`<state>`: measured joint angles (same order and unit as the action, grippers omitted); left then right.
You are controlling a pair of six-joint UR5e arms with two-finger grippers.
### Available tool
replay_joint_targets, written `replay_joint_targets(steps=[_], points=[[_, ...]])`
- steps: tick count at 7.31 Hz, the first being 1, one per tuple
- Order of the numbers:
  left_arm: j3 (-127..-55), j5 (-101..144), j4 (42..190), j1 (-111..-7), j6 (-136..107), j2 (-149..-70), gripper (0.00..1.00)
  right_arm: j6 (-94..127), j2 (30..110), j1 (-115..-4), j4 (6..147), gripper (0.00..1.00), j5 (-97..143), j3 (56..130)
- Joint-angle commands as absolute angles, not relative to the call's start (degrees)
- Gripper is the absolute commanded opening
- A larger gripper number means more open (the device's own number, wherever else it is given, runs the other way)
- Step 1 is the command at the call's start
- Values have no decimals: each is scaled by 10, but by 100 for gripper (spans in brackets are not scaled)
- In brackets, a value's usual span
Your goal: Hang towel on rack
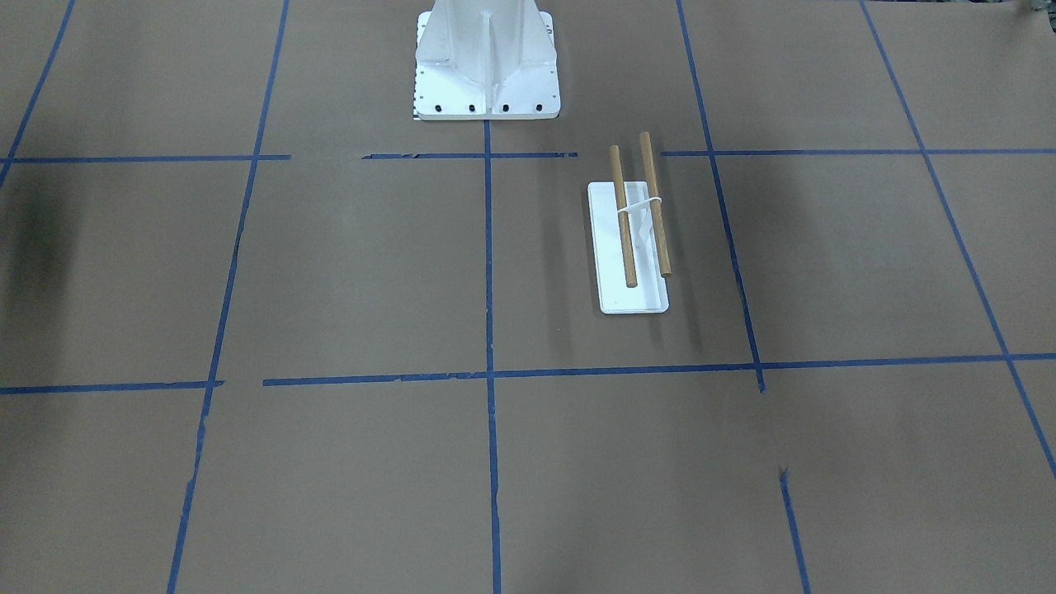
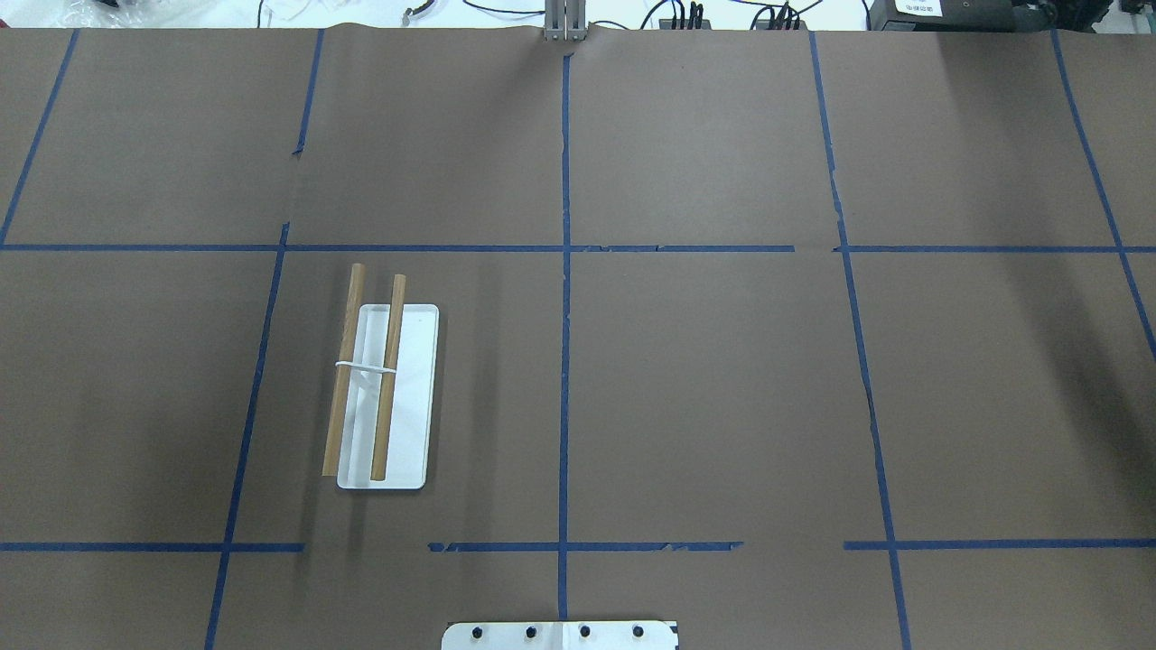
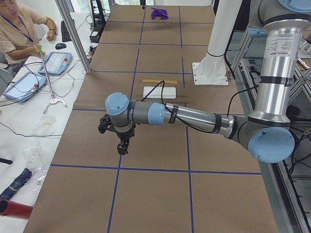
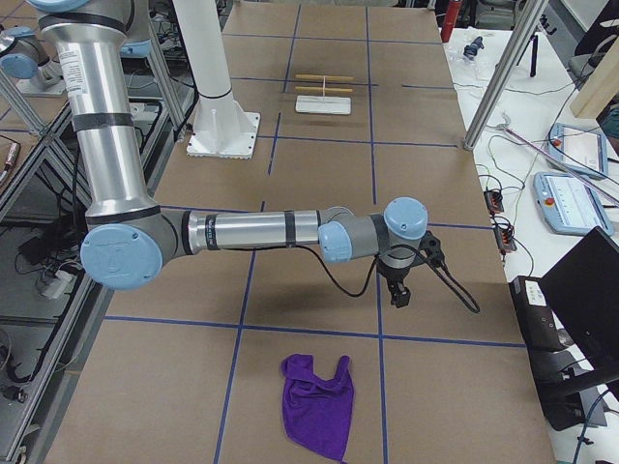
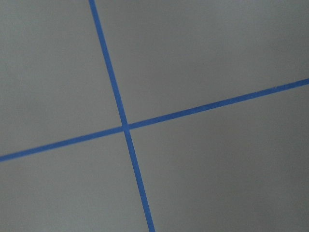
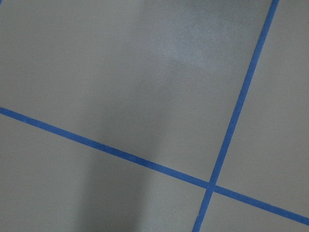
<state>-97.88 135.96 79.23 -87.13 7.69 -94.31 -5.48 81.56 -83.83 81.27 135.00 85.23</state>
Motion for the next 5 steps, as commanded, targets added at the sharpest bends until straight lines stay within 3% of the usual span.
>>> replay_joint_targets(steps=[1, 3, 5], points=[[-988, 1358, 781, -875, 96, -947, 100, -53, 809, -843, 879, 100, 1347, 871], [-999, 1358, 787, -874, 101, -948, 100, -54, 853, -833, 880, 100, 1356, 910], [-979, 1360, 789, -872, 104, -955, 100, -55, 891, -834, 874, 100, 1367, 898]])
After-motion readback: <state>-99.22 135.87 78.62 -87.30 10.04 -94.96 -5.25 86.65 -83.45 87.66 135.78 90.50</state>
